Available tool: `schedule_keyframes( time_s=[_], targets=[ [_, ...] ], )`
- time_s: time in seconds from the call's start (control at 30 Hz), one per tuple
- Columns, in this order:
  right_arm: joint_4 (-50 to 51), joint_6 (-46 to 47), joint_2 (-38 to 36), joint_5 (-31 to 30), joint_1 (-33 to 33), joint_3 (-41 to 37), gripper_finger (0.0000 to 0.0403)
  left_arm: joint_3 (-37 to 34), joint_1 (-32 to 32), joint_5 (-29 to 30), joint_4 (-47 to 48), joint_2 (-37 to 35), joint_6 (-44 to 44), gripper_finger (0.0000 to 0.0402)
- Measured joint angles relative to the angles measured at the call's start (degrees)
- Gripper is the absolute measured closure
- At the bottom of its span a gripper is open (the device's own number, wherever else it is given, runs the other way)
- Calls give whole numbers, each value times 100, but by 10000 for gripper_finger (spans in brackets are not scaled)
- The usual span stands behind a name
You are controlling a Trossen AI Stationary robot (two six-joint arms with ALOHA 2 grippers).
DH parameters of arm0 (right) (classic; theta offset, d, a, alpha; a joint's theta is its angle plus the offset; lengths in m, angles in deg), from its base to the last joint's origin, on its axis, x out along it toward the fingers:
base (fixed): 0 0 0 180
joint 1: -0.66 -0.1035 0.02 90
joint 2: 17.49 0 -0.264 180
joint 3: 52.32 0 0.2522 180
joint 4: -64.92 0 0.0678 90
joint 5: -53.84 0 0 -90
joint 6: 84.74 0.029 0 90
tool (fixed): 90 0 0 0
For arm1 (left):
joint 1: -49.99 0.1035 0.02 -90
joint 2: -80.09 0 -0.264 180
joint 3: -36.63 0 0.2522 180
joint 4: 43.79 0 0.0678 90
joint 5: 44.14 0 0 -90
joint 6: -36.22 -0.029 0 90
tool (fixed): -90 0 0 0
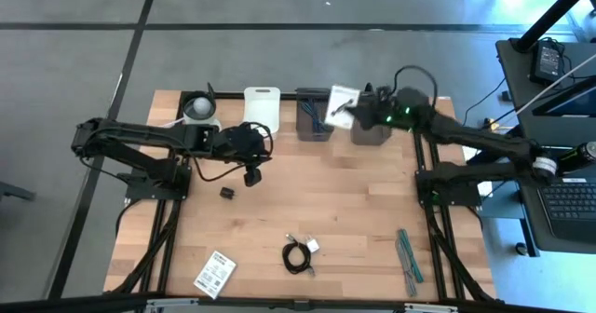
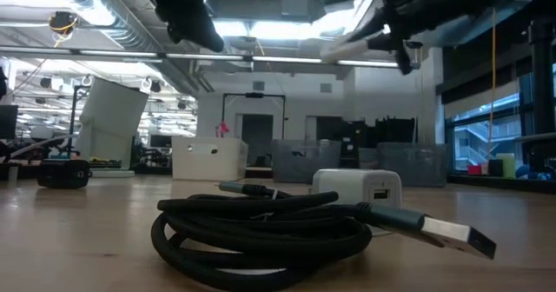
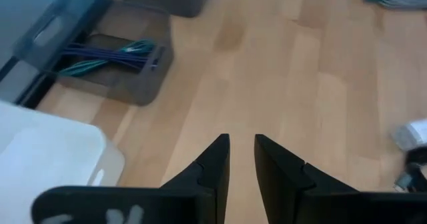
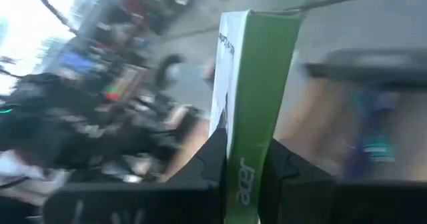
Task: Pick and place items into bin
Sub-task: Put the top card reader box into the right black bin
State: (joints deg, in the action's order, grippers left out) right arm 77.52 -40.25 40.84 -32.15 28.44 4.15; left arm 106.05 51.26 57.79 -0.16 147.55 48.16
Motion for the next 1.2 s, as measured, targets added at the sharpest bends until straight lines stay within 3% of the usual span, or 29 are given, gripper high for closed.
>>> schedule_keyframes(
  time_s=[0.13, 0.27, 0.43, 0.67, 0.8, 1.2],
  targets=[
    [1809, -828, 59, 335, 931, 928, 362, 0, 127, 335, -23, -1, 346, 337],
    [3697, -1637, 567, 360, 1691, 1933, 362, 0, 323, 363, -156, -1, 500, 337],
    [4927, -2096, 1553, 356, 2400, 2592, 362, 0, 579, 367, -227, -1, 554, 337],
    [5158, -2317, 2297, 673, 2818, 2282, 360, 0, 783, 367, -225, -1, 938, 337],
    [4408, -2245, 2308, 984, 2906, 1880, 363, 0, 794, 369, -223, -1, 999, 337],
    [3725, -2072, 2310, 1383, 3035, 989, 357, 0, 790, 665, -223, -1, 986, 337]
  ],
)
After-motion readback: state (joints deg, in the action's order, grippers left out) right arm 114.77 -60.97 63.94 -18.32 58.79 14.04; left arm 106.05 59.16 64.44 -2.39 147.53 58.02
